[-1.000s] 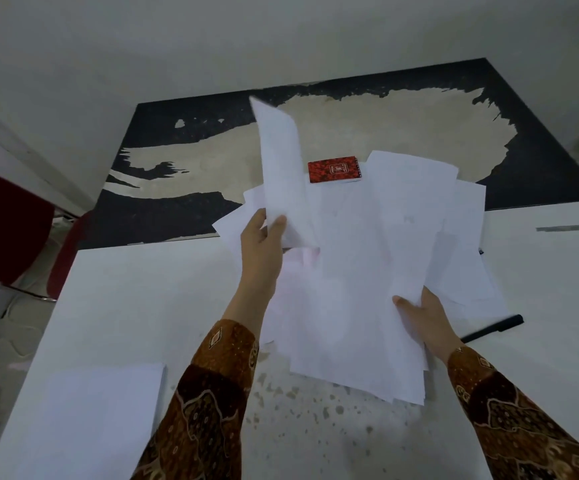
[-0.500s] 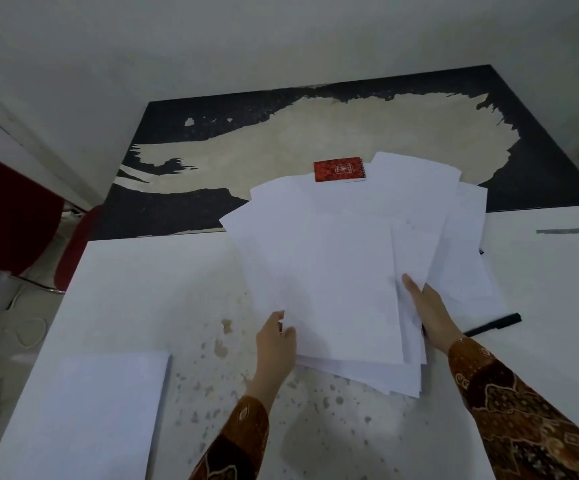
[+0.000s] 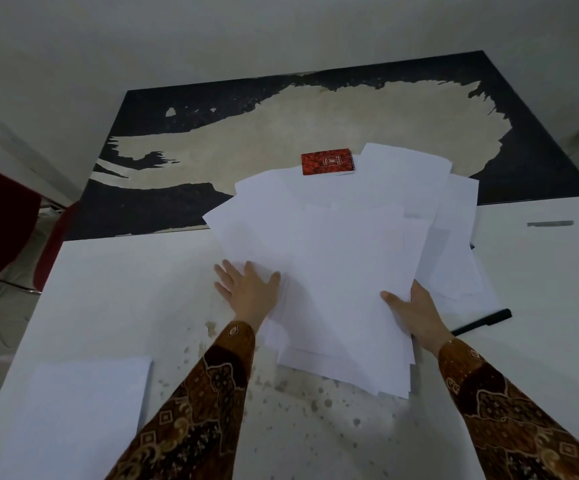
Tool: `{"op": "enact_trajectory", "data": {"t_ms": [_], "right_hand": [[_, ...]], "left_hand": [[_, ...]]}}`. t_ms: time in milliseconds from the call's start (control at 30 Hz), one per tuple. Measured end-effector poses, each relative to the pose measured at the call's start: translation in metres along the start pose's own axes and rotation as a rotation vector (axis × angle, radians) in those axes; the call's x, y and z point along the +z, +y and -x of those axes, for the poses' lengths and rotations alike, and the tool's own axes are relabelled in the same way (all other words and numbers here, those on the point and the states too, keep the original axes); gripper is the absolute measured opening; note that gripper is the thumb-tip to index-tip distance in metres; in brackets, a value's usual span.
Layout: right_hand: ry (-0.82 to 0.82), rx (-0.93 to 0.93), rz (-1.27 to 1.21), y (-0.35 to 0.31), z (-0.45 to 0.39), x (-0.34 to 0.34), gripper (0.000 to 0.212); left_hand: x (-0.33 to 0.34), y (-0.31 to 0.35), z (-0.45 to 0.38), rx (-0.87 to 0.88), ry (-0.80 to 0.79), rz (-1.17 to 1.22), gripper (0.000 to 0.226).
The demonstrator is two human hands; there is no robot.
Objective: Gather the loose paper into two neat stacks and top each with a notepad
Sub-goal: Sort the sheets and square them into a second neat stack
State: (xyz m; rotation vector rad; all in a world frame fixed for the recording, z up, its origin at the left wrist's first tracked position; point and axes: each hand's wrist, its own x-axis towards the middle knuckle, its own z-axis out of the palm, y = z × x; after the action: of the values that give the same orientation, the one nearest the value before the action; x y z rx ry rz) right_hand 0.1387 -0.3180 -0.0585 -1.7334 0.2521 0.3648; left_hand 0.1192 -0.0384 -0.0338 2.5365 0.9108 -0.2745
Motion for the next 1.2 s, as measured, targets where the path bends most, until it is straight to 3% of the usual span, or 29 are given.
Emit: {"op": "enact_trajectory", "data": {"t_ms": [100, 300, 467, 567, 667, 767, 833, 1000, 1200], "right_hand": [[0.008, -0.003, -0.009, 0.000, 0.000, 0.000, 0.042], [0.027, -0.015, -0.028, -0.002, 0.001, 0.002, 0.042], [0.024, -0.029, -0.012, -0.001, 0.001, 0.002, 0.043], [0.027, -0.027, -0.010, 0.000, 0.000, 0.003, 0.044], [0.030, -0.023, 0.003, 0.001, -0.001, 0.002, 0.045], [0.024, -0.016, -0.014, 0.001, -0.001, 0.001, 0.048], [0.022, -0.014, -0.009, 0.001, 0.000, 0.001, 0.047], [0.009, 0.019, -0.017, -0.001, -0.001, 0.000, 0.048], [-0.049, 0.077, 0.004, -0.005, 0.001, -0.005, 0.043]], "left_hand": [[0.012, 0.013, -0.001, 0.082, -0.021, -0.010, 0.079], [0.018, 0.030, -0.004, 0.056, 0.010, 0.051, 0.095], [0.016, 0.040, -0.004, 0.060, 0.048, 0.116, 0.088], [0.014, 0.045, -0.008, 0.009, 0.083, 0.316, 0.078], [0.006, 0.052, -0.013, -0.105, 0.065, 0.701, 0.076], [-0.009, 0.060, -0.016, -0.330, -0.014, 1.024, 0.072], [-0.018, 0.059, -0.018, -0.408, -0.097, 1.077, 0.062], [-0.037, 0.059, -0.018, -0.220, -0.020, 1.002, 0.048], [-0.094, 0.077, 0.008, 0.078, 0.119, 1.034, 0.051]]}}
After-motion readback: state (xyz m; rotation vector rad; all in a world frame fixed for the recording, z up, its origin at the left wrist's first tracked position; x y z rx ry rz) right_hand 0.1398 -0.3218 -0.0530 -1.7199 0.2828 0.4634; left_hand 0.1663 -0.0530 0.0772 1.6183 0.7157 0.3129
